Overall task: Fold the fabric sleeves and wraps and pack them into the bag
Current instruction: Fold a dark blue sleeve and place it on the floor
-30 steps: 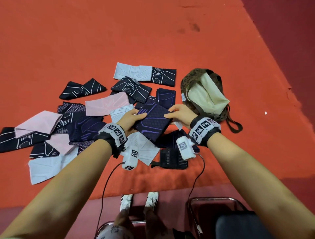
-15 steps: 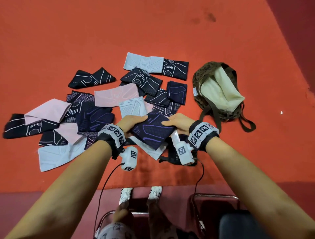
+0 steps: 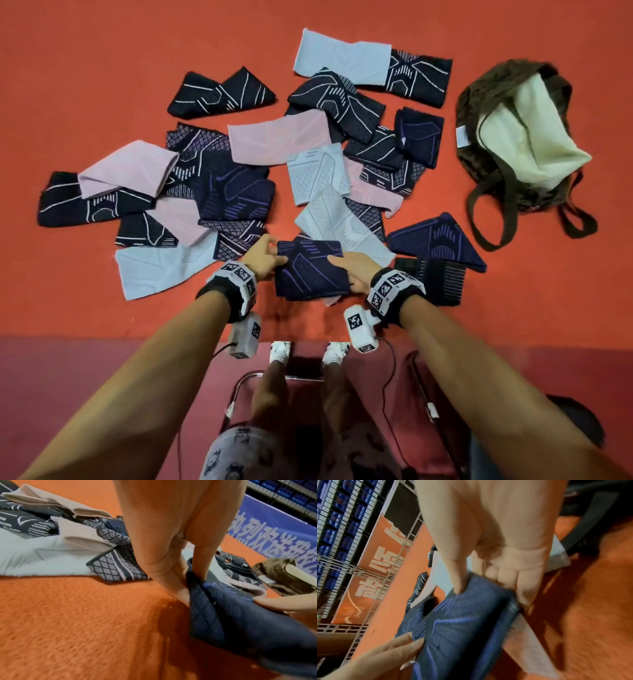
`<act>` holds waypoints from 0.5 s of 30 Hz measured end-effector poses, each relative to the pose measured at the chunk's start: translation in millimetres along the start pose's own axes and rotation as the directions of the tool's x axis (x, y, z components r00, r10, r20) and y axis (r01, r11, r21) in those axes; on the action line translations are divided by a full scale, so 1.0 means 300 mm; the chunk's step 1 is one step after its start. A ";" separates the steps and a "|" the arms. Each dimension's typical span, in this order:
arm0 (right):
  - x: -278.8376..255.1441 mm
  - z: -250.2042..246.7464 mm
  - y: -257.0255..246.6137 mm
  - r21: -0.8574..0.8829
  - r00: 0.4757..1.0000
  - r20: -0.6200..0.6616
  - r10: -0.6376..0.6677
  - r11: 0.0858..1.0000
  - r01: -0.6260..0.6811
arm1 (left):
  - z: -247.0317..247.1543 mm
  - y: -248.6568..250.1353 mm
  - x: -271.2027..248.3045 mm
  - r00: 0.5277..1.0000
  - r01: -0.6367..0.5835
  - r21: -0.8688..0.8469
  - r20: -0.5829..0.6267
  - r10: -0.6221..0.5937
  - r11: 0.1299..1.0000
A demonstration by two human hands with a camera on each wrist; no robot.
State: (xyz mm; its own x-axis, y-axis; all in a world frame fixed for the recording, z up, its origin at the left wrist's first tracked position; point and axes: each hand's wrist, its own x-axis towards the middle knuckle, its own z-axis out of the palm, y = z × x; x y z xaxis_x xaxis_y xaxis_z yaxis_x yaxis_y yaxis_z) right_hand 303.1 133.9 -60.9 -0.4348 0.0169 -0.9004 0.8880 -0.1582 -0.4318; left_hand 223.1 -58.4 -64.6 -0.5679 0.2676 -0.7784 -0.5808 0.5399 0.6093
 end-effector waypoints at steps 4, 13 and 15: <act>0.034 0.040 0.058 -0.096 0.997 -0.012 0.073 0.993 -0.074 | -0.015 -0.111 0.071 0.999 0.028 0.211 -0.039 -0.020 0.977; 0.126 0.103 0.117 -0.409 0.974 -0.217 -0.073 0.912 -0.023 | -0.030 -0.149 0.109 0.997 0.045 0.437 -0.083 -0.009 0.898; 0.121 0.120 0.119 -0.439 0.962 -0.243 -0.121 0.899 0.002 | -0.041 -0.157 0.116 0.997 0.040 0.516 -0.075 -0.001 0.856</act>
State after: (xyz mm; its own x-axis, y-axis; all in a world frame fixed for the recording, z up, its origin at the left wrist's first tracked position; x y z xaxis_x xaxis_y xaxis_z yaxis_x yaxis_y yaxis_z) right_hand 313.5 93.2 -106.9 -0.4896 0.2757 -0.8272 0.8627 0.2912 -0.4135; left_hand 223.5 -84.4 -118.6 -0.6092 0.2062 -0.7657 -0.2191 0.8843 0.4124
